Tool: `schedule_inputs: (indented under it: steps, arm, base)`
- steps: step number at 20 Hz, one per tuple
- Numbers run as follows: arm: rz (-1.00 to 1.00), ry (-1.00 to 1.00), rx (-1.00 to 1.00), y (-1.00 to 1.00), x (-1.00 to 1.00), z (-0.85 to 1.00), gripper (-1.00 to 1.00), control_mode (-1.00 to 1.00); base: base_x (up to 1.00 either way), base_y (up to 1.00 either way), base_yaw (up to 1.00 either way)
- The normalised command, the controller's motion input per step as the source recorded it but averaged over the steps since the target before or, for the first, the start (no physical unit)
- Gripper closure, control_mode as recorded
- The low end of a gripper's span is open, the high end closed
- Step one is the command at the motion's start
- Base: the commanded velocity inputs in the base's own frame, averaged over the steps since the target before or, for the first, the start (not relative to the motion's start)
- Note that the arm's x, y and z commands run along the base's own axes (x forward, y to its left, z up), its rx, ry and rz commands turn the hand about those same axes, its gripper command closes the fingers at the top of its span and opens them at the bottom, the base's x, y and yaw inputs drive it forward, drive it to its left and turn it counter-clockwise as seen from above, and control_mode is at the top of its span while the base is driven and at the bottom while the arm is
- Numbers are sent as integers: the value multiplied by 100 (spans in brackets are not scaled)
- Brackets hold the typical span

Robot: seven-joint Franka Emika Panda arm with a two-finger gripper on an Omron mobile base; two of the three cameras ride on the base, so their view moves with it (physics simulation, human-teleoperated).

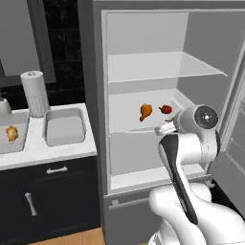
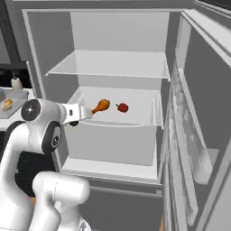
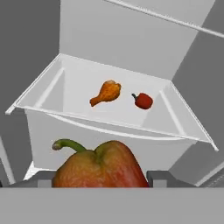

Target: Place one bell pepper and one chicken drumstick in each tupperware on the nearby counter, to pack two identical lunches.

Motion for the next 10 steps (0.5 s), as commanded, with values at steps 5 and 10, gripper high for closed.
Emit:
schedule_inputs:
  steps: [5,10]
  arm:
    - [0,0,0,0,0,0,100,100]
    - [0,0,0,0,0,0,100,100]
  base:
    - [-76,99,15]
    - [-3,100,17]
